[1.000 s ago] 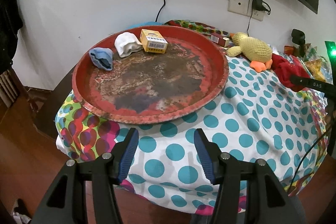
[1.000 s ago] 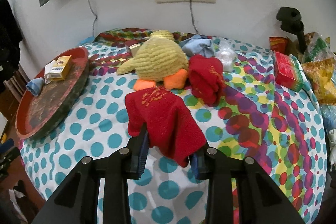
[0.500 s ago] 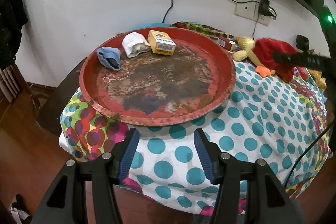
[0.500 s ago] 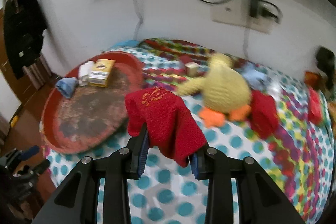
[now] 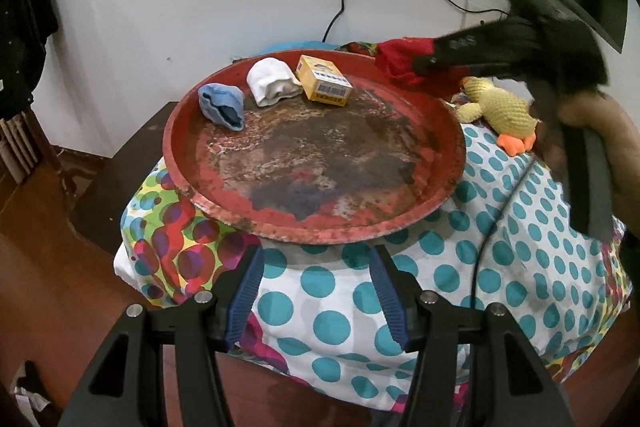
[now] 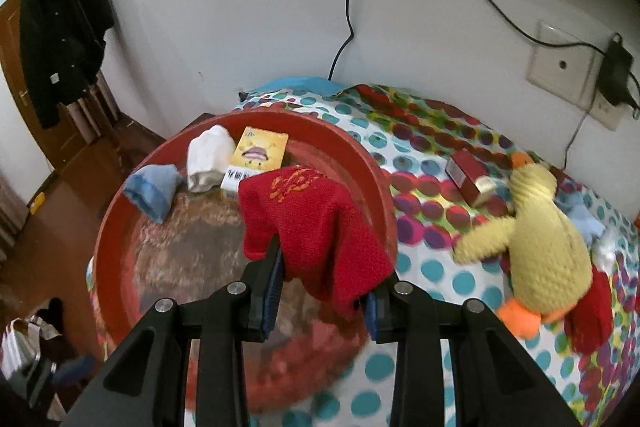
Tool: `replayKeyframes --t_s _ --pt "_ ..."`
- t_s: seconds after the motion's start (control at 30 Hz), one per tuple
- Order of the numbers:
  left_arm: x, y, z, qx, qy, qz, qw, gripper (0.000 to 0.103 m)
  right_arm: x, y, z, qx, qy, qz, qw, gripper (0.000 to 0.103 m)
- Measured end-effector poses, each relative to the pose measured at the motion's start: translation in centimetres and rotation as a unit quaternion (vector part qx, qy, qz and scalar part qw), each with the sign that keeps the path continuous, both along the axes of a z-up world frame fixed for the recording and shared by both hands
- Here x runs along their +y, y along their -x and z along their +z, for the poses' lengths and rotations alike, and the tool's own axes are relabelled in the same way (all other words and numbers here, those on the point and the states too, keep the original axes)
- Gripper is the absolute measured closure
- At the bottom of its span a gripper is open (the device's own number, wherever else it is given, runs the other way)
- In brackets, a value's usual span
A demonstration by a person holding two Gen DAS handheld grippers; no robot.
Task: Organize objects
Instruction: 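Carry the red sock to the red tray and open the right gripper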
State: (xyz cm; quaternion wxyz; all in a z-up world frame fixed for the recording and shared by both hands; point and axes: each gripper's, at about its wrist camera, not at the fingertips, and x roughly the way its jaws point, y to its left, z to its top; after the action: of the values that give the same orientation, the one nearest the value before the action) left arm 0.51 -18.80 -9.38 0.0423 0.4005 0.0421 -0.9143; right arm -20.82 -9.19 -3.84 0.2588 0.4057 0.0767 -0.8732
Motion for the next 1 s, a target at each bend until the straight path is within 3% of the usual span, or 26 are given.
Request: replayKeyframes --t_s 0.33,0.67,0.77,0.87,1.0 --pt "-0.3 0.3 -0.6 -0.009 -0.016 -0.001 0.9998 0.047 -3.9 5.1 -1.8 -0.006 -0.048 -0.022 0.999 0.072" --pt "-0.2 0.3 -0.9 -0.007 -0.020 -0.004 0.9998 0.047 -6.5 6.0 -4.0 -0.023 -0.054 -0.007 0.998 0.071" --pt "-0.1 0.4 -1.2 -0.013 -0.022 -0.006 0.9997 0.047 -6.5 6.0 -4.1 -0.022 -0.053 -0.007 0.998 0.066" --pt "-0.1 0.3 -1.1 -0.011 -0.021 -0.007 0.9997 0.047 -6.0 5.5 -3.5 -0.009 -0.055 -0.011 0.998 0.054" --pt "0.1 0.2 -1.1 -0.004 -0.015 -0.008 0.9999 0.047 -4.3 4.3 -2.0 -0.005 -0.036 -0.010 0.999 0.052"
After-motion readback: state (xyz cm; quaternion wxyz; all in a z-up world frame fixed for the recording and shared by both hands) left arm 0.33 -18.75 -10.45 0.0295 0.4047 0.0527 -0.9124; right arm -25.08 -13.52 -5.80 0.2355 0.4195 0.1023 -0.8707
